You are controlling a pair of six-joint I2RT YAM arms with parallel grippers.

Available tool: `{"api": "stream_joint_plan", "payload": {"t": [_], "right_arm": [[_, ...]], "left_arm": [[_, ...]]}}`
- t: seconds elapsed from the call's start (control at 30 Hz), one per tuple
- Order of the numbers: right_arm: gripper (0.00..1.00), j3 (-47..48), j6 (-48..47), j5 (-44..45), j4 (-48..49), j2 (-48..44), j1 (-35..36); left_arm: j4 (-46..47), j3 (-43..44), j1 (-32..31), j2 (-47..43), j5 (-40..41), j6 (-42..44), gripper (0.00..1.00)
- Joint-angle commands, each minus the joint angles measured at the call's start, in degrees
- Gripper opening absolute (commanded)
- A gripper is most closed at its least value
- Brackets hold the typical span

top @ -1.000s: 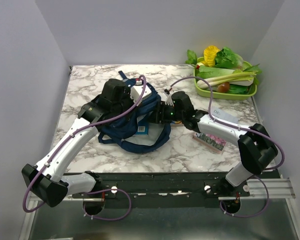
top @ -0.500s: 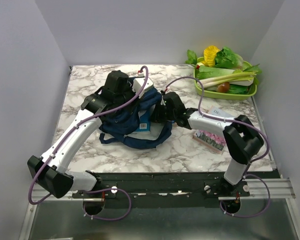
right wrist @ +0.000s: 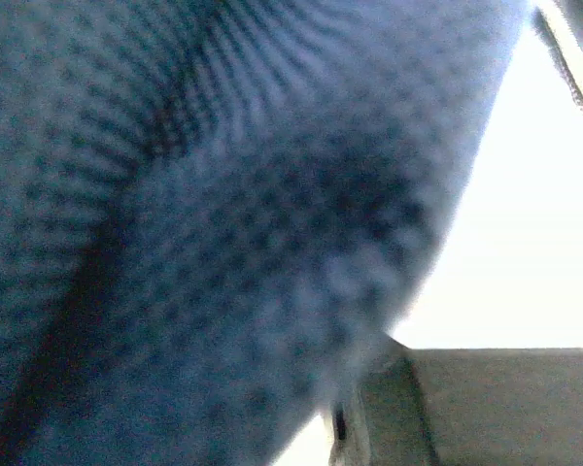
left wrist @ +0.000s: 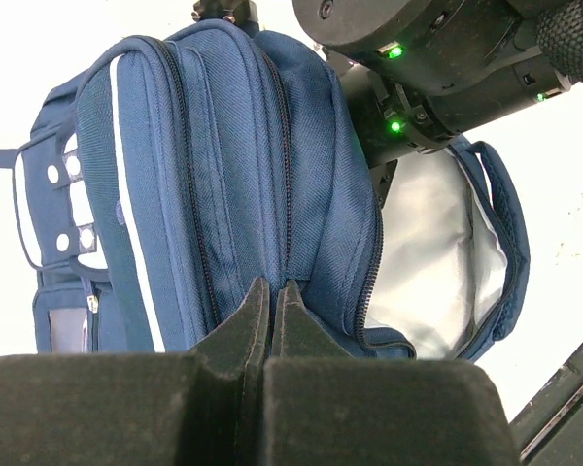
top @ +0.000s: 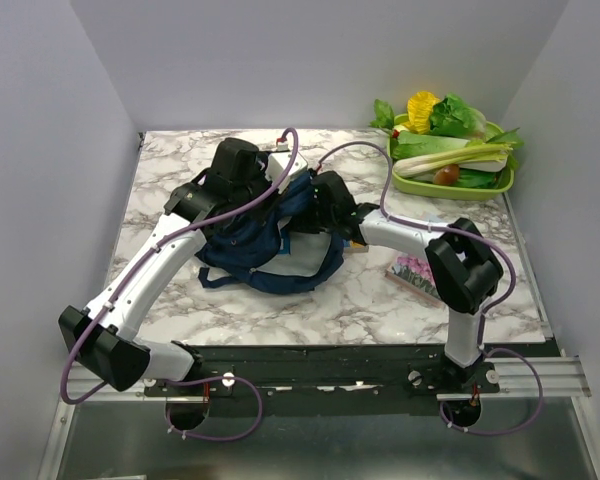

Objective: Pack the student bag
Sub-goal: Place the book at the center of the board, then pick up the book from the center of the board.

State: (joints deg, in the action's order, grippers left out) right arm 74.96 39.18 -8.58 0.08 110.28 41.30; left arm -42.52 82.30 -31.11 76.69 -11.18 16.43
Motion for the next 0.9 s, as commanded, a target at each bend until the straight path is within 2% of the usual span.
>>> {"api": "stream_joint_plan", "payload": {"t": [0.0,0.03,0.1,0.3,0.43,0.6,0.67,0.87], "right_arm": [[0.5,0.0,-3.8,0.1,0.2,-4.3,0.9],[0.72,-1.2,-4.4,0.1,0.1,-5.8,0.6],[1.0,-5.8,-4.6,-3.4,0.3,-10.1,-1.8],[1.0,-18.3,-5.5,-3.6,1.1,-20.6,-10.4],[1.0,-21.5,-6.8,-1.4,-1.7,-24.1,-15.7],[1.0,-21.4,-9.6,-0.8,-3.1,-25.0,-18.6],[1.0,-21.3,-10.5,-4.8,-1.8,-25.0,-19.1],[1.0,-18.3,-10.5,2.4,-3.0,-21.2,-20.1]], "left_arm": [[7.8,2.9,-0.4,-1.0,-2.4,0.8,0.0],[8.5,2.3,-0.4,-1.0,-2.2,1.4,0.0],[9.6,0.1,0.0,-0.9,-1.3,1.9,0.0],[12.3,-5.9,2.4,-1.5,1.9,6.6,0.0],[14.0,-11.5,3.7,-3.5,3.5,12.0,0.0],[14.7,-17.6,6.1,-6.5,5.0,15.3,0.0],[14.8,-18.6,6.9,-7.2,5.7,16.0,0.0],[13.9,-20.8,9.0,-9.7,5.5,19.5,0.0]]}}
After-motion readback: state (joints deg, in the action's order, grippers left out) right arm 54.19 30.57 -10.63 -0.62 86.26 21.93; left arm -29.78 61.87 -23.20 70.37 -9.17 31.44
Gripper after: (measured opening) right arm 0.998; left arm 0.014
